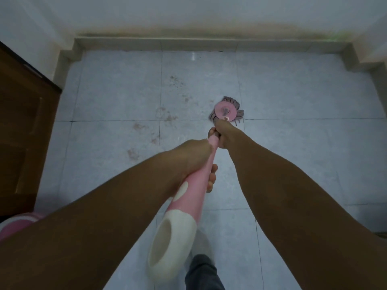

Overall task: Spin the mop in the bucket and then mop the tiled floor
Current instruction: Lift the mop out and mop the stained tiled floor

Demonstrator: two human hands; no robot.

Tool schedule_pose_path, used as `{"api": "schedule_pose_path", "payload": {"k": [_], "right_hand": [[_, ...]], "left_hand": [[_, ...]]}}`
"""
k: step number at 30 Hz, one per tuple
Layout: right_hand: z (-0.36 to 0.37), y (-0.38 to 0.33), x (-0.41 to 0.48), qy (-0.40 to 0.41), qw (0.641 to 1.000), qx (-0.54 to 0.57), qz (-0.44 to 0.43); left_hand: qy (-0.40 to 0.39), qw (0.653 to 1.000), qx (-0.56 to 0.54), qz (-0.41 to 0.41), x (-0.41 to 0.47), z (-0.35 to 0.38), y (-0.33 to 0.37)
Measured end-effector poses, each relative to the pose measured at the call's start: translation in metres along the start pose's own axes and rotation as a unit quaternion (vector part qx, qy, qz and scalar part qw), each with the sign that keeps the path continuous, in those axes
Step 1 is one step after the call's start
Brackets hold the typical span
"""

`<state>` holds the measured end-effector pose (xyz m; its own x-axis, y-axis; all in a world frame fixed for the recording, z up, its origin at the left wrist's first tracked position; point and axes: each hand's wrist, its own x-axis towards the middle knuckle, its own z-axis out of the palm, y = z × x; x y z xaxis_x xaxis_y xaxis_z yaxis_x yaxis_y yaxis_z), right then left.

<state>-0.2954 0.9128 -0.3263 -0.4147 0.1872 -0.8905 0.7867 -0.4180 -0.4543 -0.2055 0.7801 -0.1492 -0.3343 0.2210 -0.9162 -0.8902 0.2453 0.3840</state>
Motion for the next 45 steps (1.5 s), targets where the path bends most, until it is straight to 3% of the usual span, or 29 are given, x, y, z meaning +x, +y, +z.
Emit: {"api": "schedule_pose_path", "payload": {"k": [9, 13, 22, 29, 35, 45], "right_hand": [[-0.003, 0.063, 0.001, 0.008, 0.998, -0.065, 0.016], [0.0, 0.125, -0.04, 0.011, 0.997, -0.077, 0.027], [0.029, 0.303, -0.18, -0.002, 0.991, -0.123, 0.048], [0.034, 0.413, -0.223, -0.014, 0.989, -0.129, 0.077], [0.027, 0.394, -0.185, -0.019, 0.989, -0.136, 0.049], [0.041, 0.216, -0.068, -0.003, 0.993, -0.109, 0.054]], "left_hand": [[0.025, 0.999, 0.011, -0.018, -0.018, -0.004, -0.075], [0.032, 0.998, -0.014, -0.052, -0.051, -0.015, -0.14], [0.039, 0.998, 0.019, -0.04, -0.175, -0.066, -0.298], [0.079, 0.995, 0.024, -0.051, -0.221, -0.086, -0.412], [0.063, 0.997, -0.027, -0.028, -0.185, -0.079, -0.406], [0.044, 0.999, -0.008, -0.001, -0.061, -0.06, -0.253]]}}
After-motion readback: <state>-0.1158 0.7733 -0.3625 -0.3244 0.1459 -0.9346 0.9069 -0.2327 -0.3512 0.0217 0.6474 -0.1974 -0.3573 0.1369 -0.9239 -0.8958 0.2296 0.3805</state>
